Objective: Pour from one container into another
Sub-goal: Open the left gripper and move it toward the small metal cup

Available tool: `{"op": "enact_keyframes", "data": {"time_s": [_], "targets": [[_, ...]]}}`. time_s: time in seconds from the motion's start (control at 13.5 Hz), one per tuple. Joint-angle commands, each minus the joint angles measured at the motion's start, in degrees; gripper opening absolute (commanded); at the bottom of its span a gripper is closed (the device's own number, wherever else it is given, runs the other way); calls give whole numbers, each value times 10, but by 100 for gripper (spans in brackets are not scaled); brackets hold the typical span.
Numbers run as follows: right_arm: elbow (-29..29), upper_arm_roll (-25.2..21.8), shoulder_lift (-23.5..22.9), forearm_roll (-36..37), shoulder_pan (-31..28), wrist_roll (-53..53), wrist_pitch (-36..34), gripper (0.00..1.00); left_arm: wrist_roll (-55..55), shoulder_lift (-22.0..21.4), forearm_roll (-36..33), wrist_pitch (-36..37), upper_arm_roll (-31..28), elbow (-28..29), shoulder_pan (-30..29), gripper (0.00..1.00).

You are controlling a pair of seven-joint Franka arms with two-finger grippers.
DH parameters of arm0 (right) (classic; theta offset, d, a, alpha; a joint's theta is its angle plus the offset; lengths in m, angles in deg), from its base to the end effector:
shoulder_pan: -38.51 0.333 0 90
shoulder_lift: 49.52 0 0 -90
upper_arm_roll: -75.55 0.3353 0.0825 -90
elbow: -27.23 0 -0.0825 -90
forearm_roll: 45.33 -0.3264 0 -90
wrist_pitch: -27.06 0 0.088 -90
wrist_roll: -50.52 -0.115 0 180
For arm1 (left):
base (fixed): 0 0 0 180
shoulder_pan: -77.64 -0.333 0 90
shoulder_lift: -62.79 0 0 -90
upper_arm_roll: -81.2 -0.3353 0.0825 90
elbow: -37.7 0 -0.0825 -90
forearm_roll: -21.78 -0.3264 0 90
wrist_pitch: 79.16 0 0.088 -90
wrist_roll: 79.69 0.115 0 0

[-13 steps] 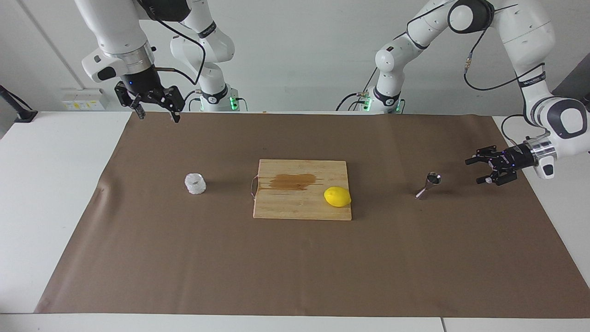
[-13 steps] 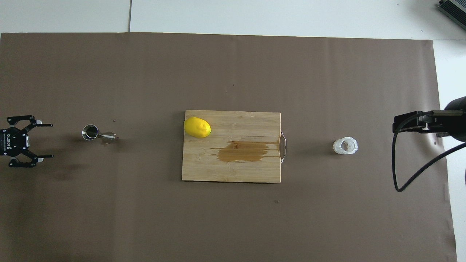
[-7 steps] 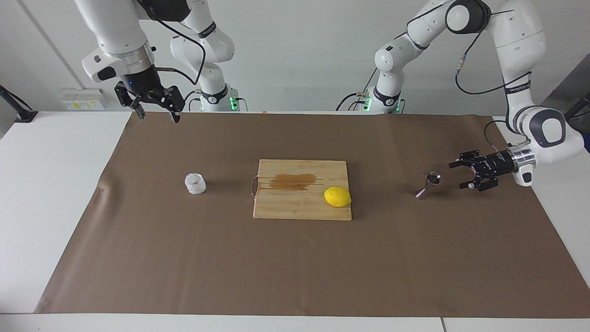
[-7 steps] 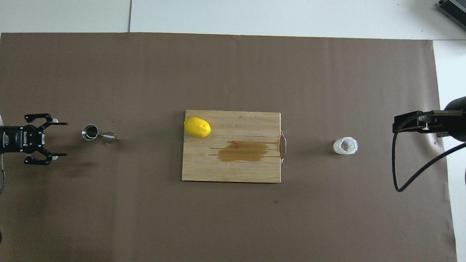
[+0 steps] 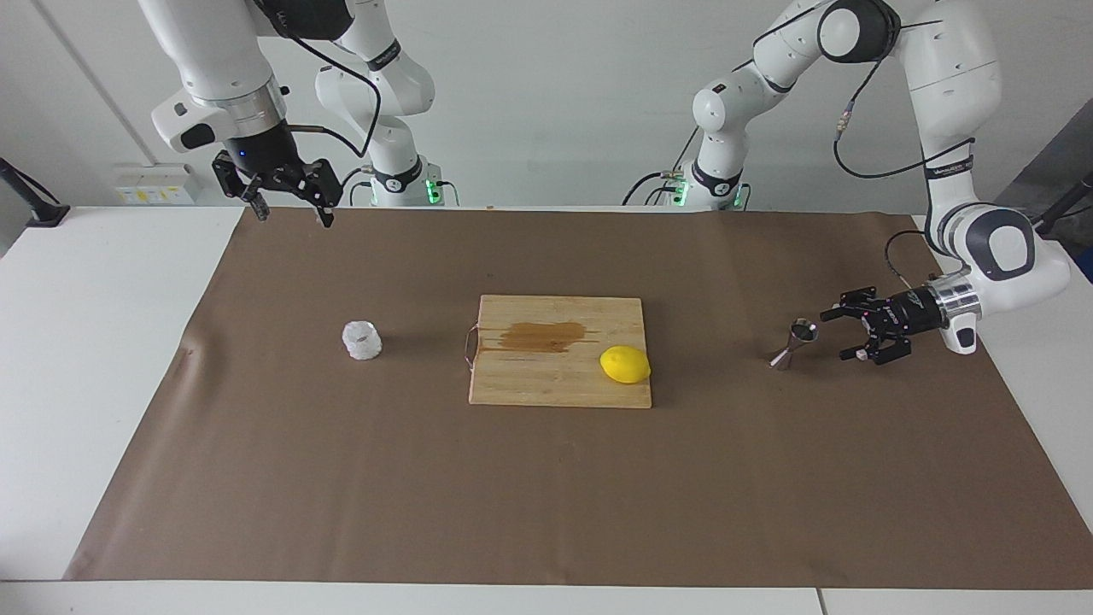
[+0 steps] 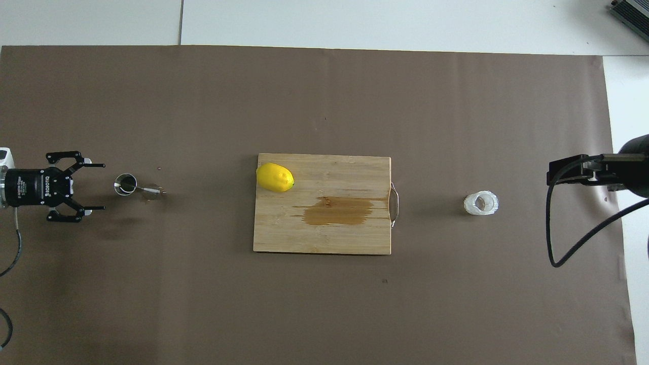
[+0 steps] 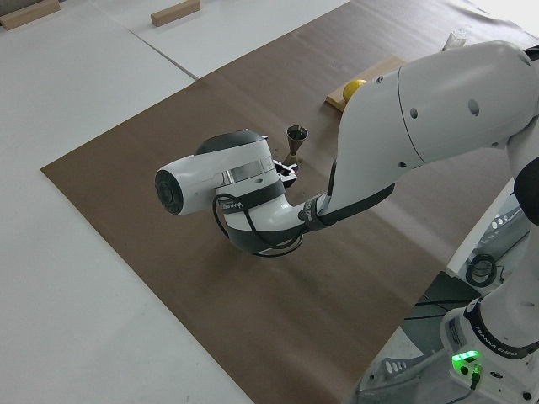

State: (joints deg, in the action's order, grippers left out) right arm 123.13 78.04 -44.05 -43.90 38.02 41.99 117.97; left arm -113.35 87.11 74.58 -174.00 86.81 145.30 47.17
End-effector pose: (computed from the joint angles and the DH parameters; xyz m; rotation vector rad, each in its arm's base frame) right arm 0.4659 0.0146 0.6404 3.1083 -0.1771 0.0170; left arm 0.5248 0.1544 0.3390 1.6370 1.4208 -0.8021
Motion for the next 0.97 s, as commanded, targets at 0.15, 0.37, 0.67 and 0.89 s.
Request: {"op": "enact_keyframes", "data": {"time_s": [0.15, 0.37, 0.67, 0.89], "targets": [[-4, 4, 3, -6, -8, 8, -10, 100, -25, -25, 62, -72, -2, 62, 24, 100], [-4, 4, 3, -6, -8, 8, -10, 100, -25, -40, 84, -80, -2, 88, 30, 100], [-4, 4, 3, -6, -8, 9, -10, 100, -25, -52, 94, -76, -1, 95, 37, 100], [-4, 4, 3, -6, -8, 9, -10, 100, -25, -66, 107, -81, -2, 110, 52, 100]]}}
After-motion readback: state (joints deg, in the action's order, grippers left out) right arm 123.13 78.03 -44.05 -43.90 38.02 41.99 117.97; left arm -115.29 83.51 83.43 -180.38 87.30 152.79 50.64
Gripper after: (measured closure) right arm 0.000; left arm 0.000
